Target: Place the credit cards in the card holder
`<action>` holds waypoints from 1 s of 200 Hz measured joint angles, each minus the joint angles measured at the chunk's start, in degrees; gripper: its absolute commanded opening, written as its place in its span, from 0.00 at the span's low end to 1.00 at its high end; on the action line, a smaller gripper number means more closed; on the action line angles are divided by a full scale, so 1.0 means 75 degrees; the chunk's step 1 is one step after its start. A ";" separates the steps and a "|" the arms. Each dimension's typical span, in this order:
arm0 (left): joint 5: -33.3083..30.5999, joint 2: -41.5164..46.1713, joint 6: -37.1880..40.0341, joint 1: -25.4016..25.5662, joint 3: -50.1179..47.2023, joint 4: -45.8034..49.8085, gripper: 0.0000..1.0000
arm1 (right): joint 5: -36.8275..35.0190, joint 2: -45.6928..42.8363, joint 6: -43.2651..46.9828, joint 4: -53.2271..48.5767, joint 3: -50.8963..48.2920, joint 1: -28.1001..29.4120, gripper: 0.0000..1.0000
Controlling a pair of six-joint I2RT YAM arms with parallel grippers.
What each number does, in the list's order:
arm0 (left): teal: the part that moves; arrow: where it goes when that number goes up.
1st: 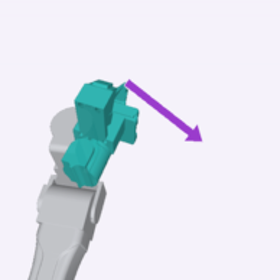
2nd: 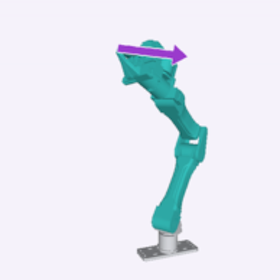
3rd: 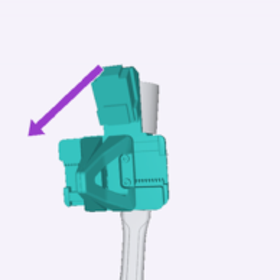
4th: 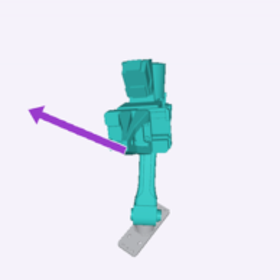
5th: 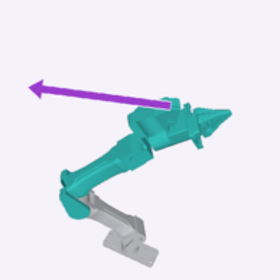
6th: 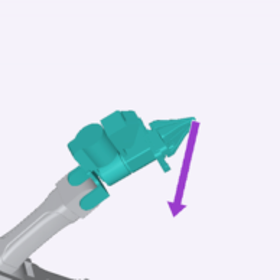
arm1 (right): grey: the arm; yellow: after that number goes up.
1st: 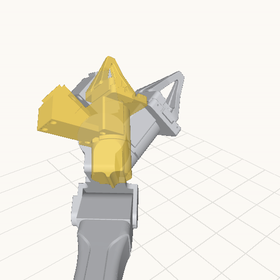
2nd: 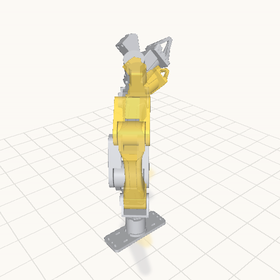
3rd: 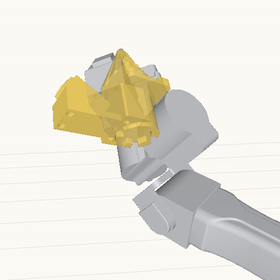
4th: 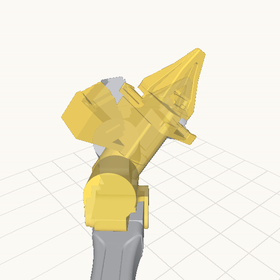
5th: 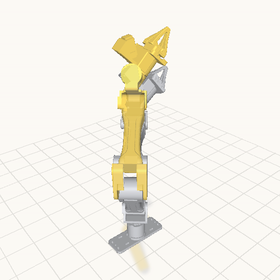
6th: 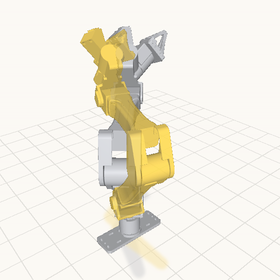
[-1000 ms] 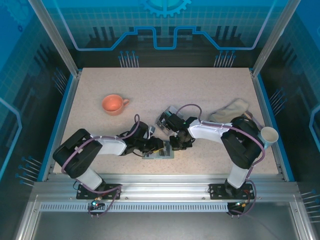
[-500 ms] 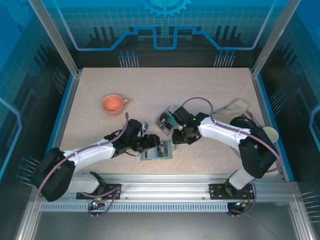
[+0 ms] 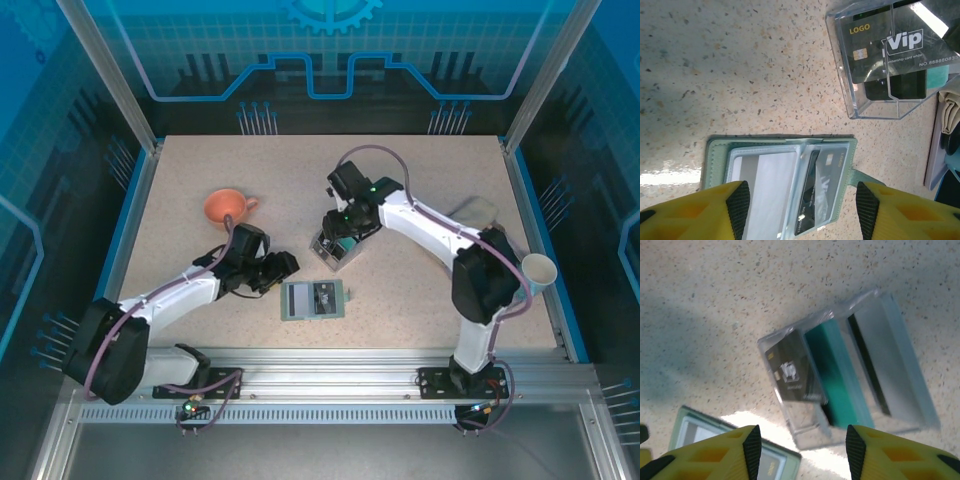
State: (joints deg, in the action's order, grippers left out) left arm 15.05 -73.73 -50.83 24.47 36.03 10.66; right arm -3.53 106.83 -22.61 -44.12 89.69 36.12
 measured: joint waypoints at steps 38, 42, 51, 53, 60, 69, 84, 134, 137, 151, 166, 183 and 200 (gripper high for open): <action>0.0058 -0.0067 0.0000 0.0000 0.0026 0.0009 0.62 | 0.0341 0.0874 0.0498 -0.0312 0.0828 -0.0189 0.35; 0.0058 -0.0067 0.0000 0.0000 0.0026 0.0006 0.62 | 0.0388 0.0938 0.0586 -0.0326 0.0892 -0.0187 0.35; 0.0061 -0.0067 0.0000 0.0000 0.0026 0.0009 0.62 | 0.0484 0.1005 0.0624 -0.0367 0.0950 -0.0187 0.35; 0.0061 -0.0067 0.0000 0.0000 0.0026 0.0012 0.62 | 0.0490 0.1008 0.0632 -0.0373 0.0953 -0.0187 0.36; 0.0073 -0.0067 0.0000 0.0000 0.0026 0.0009 0.62 | 0.0548 0.1023 0.0667 -0.0385 0.0959 -0.0187 0.36; 0.0096 -0.0067 0.0000 -0.0003 0.0026 0.0009 0.62 | 0.0589 0.1040 0.0711 -0.0446 0.0994 -0.0187 0.36; 0.0119 -0.0067 0.0000 -0.0006 0.0026 0.0009 0.62 | 0.0592 0.1107 0.0772 -0.0533 0.1116 -0.0187 0.37; 0.0172 -0.0079 0.0000 -0.0006 0.0026 0.0009 0.63 | 0.0542 0.1443 0.0912 -0.0699 0.1341 -0.0187 0.38; 0.0172 -0.0079 0.0000 -0.0006 0.0026 0.0006 0.63 | 0.0536 0.1472 0.0918 -0.0705 0.1352 -0.0189 0.38; 0.0172 -0.0079 0.0000 -0.0006 0.0026 0.0006 0.63 | 0.0530 0.1574 0.0956 -0.0737 0.1358 -0.0189 0.38; 0.0172 -0.0079 0.0000 -0.0006 0.0026 0.0006 0.63 | 0.0530 0.1667 0.0982 -0.0801 0.1387 -0.0189 0.36; 0.0172 -0.0079 0.0000 -0.0006 0.0026 0.0006 0.63 | 0.0536 0.1731 0.1032 -0.0804 0.1411 -0.0189 0.29; 0.0172 -0.0079 0.0000 -0.0006 0.0026 0.0009 0.63 | 0.0562 0.1734 0.1087 -0.0845 0.1448 -0.0189 0.20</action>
State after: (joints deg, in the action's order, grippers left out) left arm 16.34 -74.32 -50.83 24.43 36.23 10.72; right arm 0.69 119.83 -14.46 -50.46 100.55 34.70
